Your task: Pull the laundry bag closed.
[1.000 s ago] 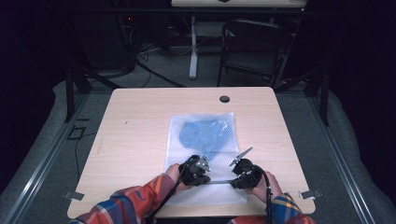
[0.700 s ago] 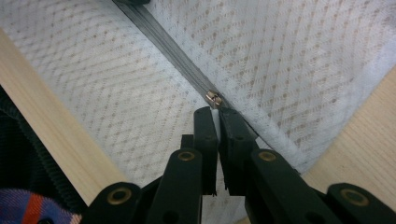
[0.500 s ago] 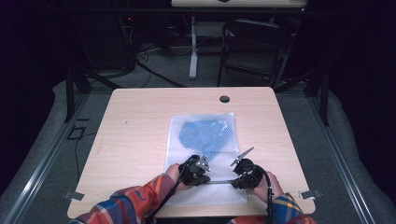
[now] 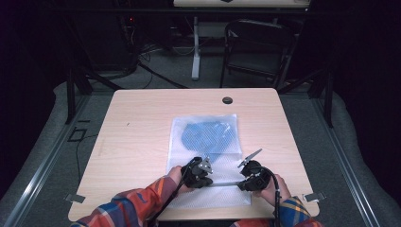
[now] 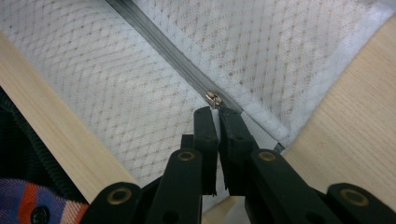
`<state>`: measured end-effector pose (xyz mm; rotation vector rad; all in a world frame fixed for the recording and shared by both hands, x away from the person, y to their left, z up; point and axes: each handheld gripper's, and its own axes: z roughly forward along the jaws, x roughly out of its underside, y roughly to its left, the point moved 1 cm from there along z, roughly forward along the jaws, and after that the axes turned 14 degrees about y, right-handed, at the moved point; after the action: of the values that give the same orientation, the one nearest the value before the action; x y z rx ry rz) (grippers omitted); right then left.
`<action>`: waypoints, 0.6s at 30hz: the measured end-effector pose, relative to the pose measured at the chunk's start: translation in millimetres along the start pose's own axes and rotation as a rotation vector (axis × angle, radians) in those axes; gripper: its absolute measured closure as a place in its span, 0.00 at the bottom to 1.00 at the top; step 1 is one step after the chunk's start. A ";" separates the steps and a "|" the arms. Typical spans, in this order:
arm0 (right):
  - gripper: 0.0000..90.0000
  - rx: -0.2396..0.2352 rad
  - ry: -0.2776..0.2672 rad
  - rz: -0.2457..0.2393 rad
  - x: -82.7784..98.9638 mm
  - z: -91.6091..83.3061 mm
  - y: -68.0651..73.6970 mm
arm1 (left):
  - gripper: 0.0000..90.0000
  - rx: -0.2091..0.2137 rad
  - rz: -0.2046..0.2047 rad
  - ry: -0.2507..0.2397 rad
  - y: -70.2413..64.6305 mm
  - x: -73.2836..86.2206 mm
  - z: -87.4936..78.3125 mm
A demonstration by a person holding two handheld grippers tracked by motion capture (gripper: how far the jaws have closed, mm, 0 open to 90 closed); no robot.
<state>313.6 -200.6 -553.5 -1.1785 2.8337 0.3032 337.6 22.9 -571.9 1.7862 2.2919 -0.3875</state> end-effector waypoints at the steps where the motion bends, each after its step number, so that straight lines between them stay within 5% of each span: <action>1: 0.96 0.004 0.007 0.001 0.4 -0.7 -0.4 | 1.00 0.001 -0.001 0.000 0.1 0.0 0.0; 18: 0.96 0.012 -0.004 0.035 9.5 -3.1 -7.0 | 1.00 0.005 0.000 0.001 0.4 -0.1 0.0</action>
<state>312.0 -212.7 -552.8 -1.1266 2.8511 0.2903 338.0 22.9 -571.9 1.7885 2.2934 -0.3928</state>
